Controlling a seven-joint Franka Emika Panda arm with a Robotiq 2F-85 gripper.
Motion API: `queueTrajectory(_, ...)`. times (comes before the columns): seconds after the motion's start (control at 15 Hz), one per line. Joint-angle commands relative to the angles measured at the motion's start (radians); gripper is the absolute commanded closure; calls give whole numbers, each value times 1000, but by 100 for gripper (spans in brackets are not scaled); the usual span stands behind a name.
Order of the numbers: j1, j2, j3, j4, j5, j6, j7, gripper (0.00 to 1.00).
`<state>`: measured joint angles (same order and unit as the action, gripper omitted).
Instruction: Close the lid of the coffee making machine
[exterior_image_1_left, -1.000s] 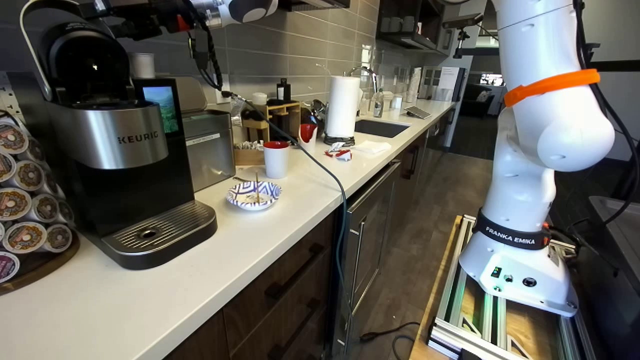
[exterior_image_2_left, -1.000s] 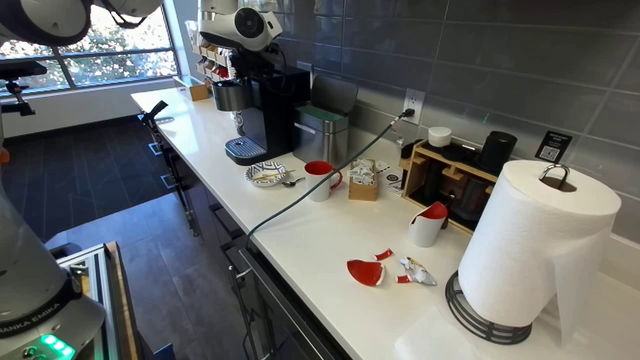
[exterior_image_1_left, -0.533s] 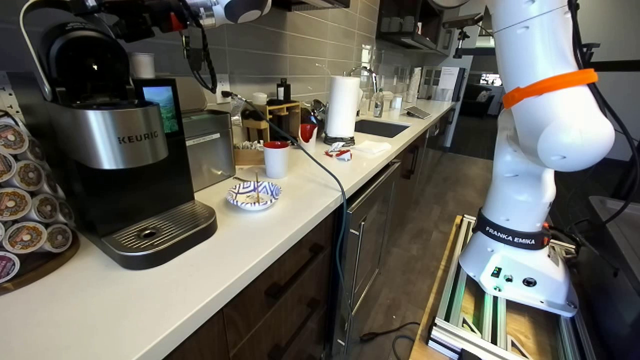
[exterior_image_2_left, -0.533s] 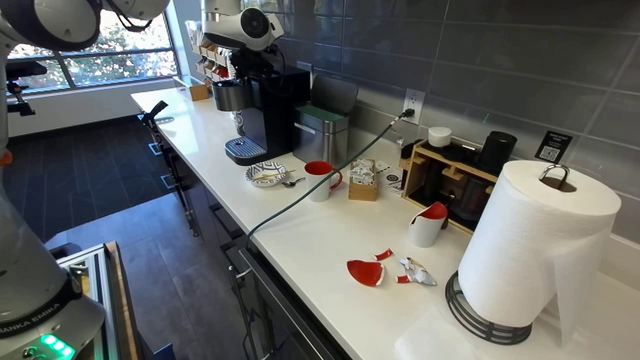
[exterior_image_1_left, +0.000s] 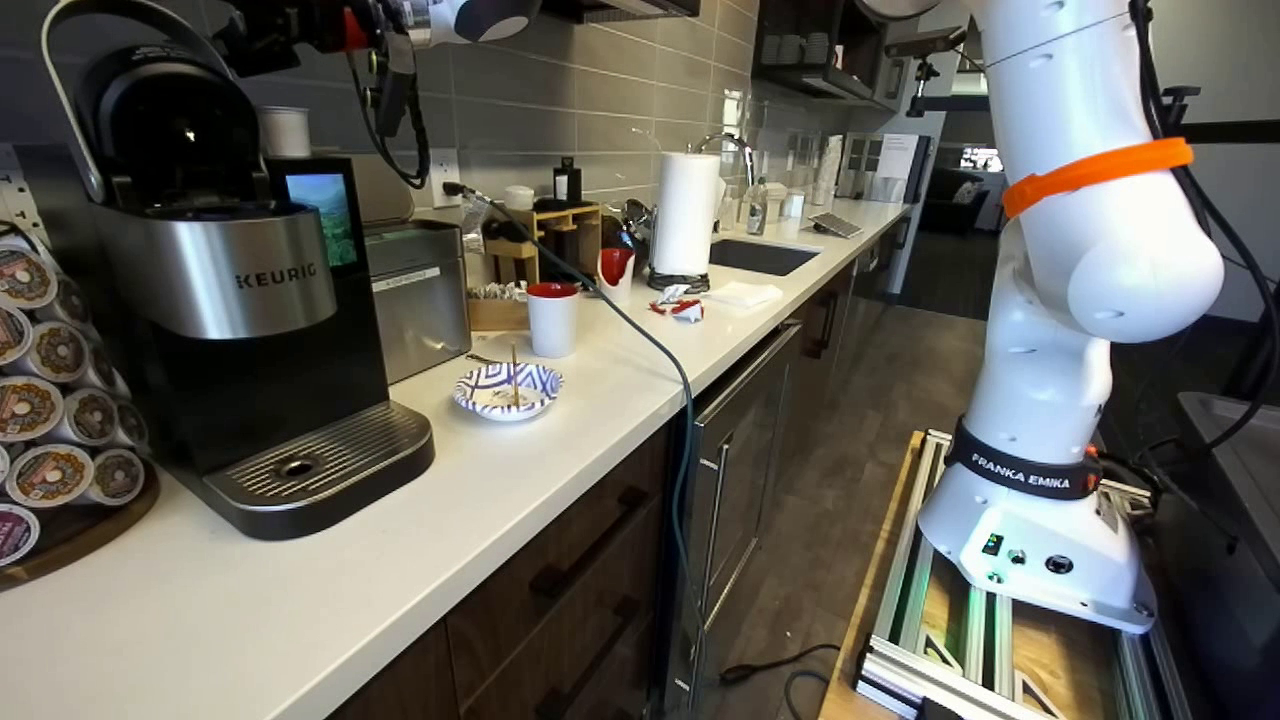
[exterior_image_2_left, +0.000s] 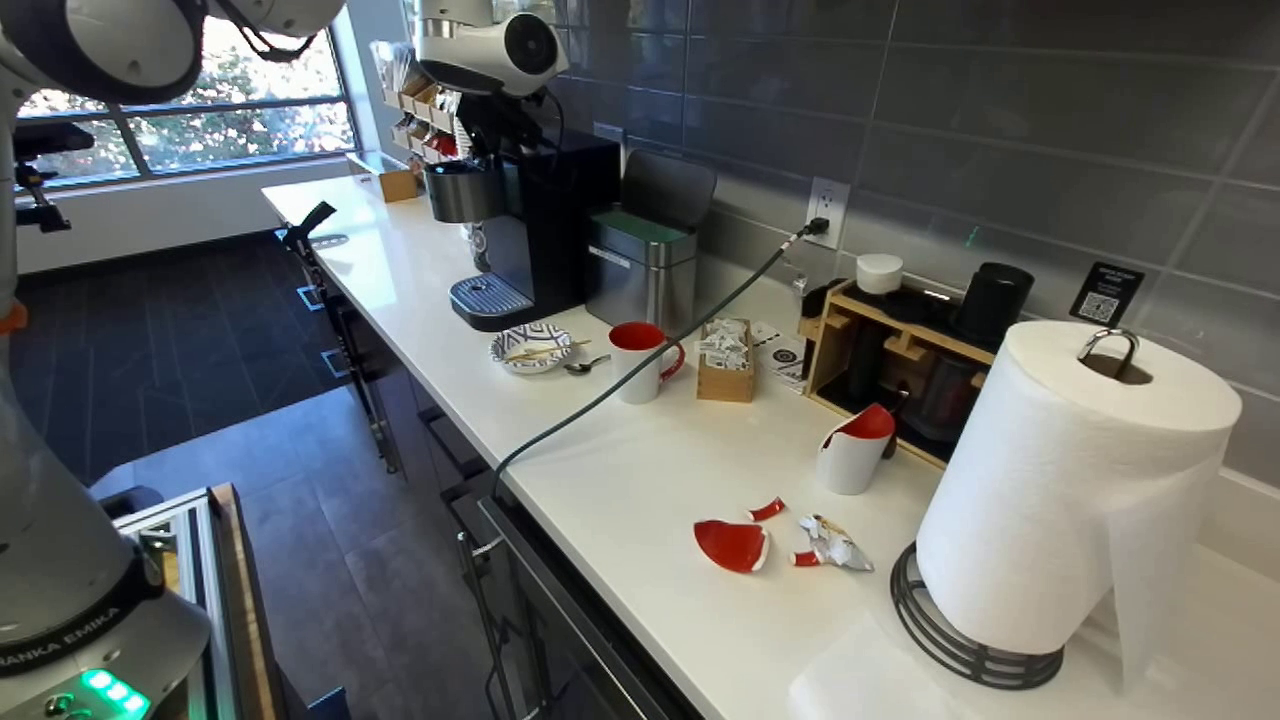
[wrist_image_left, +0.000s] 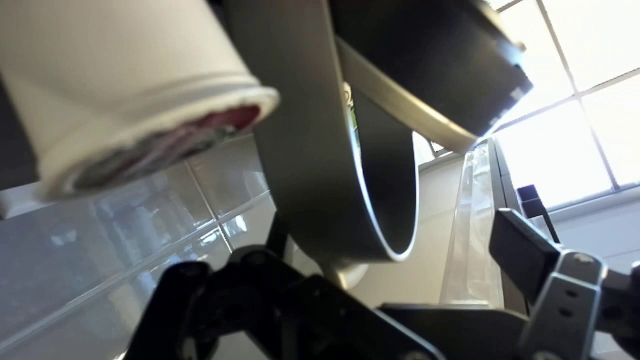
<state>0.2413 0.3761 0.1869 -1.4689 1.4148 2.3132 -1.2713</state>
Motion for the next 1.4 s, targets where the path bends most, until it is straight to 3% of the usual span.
queueTrajectory(0.0,-20,-8,4,-8,-46,-74,71,0)
queueTrajectory(0.8,-56,-66,0,-77,-93,-317,149,0)
queueTrajectory(1.33,-50,-149,-9,-223,-153,-320,269,0)
